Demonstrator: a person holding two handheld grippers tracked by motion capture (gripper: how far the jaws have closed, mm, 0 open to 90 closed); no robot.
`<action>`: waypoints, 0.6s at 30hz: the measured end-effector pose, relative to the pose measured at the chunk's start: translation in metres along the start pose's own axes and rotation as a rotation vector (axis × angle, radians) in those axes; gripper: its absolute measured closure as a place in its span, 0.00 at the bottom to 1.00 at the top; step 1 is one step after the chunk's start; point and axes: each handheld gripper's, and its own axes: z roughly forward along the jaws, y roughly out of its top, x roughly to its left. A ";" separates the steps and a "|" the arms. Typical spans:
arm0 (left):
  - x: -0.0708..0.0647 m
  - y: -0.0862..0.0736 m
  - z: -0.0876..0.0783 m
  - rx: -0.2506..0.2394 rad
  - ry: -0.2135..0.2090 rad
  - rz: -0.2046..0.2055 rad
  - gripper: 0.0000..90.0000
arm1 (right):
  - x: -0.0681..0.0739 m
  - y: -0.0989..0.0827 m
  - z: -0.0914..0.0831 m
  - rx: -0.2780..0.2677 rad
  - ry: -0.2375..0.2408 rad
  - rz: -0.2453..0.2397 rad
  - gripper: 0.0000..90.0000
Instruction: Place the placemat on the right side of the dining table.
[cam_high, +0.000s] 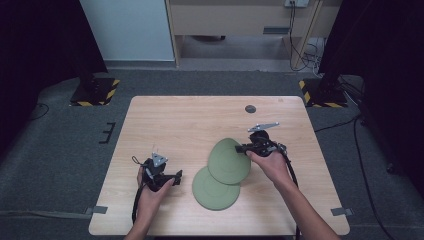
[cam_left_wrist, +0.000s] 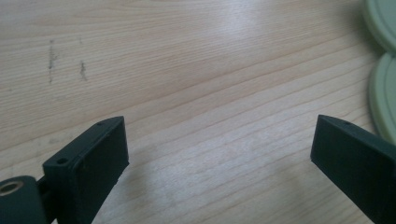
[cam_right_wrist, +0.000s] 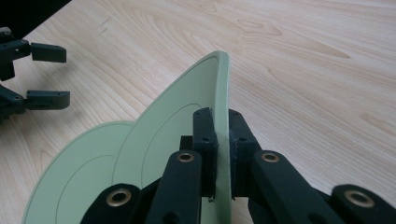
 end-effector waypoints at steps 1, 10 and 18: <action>0.001 0.000 0.000 0.004 0.003 -0.001 0.04 | -0.001 0.000 -0.001 -0.002 0.001 -0.001 0.95; 0.003 -0.002 0.003 0.030 0.018 0.003 0.04 | -0.004 0.007 -0.019 -0.027 -0.002 0.000 0.95; 0.005 -0.003 0.006 0.047 0.027 -0.004 0.04 | -0.008 0.009 -0.031 -0.046 -0.008 0.021 0.95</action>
